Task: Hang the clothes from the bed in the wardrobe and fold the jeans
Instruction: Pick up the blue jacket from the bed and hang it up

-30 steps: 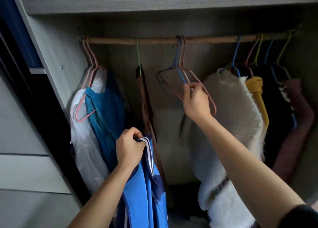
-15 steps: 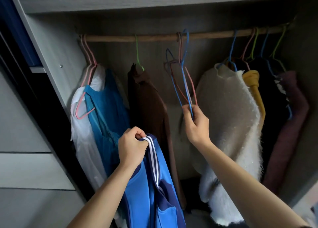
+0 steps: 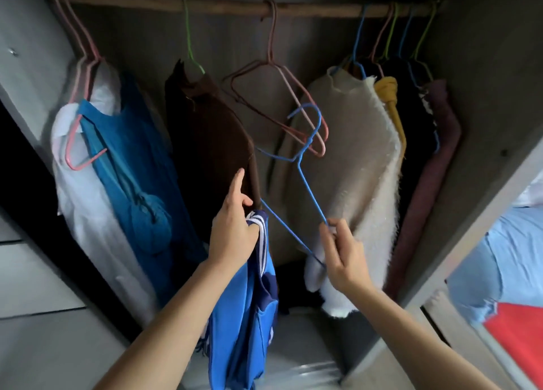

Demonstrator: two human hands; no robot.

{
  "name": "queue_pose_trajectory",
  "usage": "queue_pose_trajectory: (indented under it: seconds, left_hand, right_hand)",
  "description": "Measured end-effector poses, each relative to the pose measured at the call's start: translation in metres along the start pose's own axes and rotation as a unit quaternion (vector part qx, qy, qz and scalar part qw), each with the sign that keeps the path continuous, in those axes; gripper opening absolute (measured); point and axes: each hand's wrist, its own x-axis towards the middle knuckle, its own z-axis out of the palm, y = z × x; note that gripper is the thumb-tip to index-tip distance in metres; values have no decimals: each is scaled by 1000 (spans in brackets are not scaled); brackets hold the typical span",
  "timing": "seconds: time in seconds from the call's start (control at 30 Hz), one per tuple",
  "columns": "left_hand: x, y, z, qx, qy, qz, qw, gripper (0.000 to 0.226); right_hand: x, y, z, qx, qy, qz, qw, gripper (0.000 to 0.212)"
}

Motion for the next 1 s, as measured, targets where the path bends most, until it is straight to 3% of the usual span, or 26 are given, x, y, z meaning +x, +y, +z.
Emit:
queue_pose_trajectory:
  seconds: [0.07,0.13,0.3,0.43,0.5,0.63,0.77,0.87,0.93,1.0]
  left_hand:
    - [-3,6,11,9,-31,13,999,109]
    - [-3,14,19,17,-61,19,998,105]
    - [-8,33,37,36,-73,54,995,49]
    - [-26,58,51,67,-135,42,988,59]
    - [-40,70,58,93,-131,39,986,51]
    - [-88,111,73,111,-141,48,983,42]
    - [-144,152,97,128,-186,106,968,41]
    - [-176,167,108,136,-194,115,965,46]
    - [-195,172,112,123,-172,107,971,55]
    - [-210,179,115,117,-161,91,976,59]
  right_hand:
    - [-26,16,-22,-60,-41,-12,997,15]
    - [-48,26,-47,-108,-66,-24,992,10]
    - [-80,39,-105,-157,-71,-11,985,23]
    - [-99,39,-144,-169,-47,-49,983,35]
    - [-109,42,-163,-179,-58,-63,980,33]
    - [-131,42,-191,-193,-79,18,978,28]
    - [-150,29,-198,-66,-98,60,991,43]
    - [-168,22,-198,117,-104,88,984,33]
    - [-187,27,-201,112,-93,77,986,35]
    - [-210,35,-205,22,-107,100,989,32]
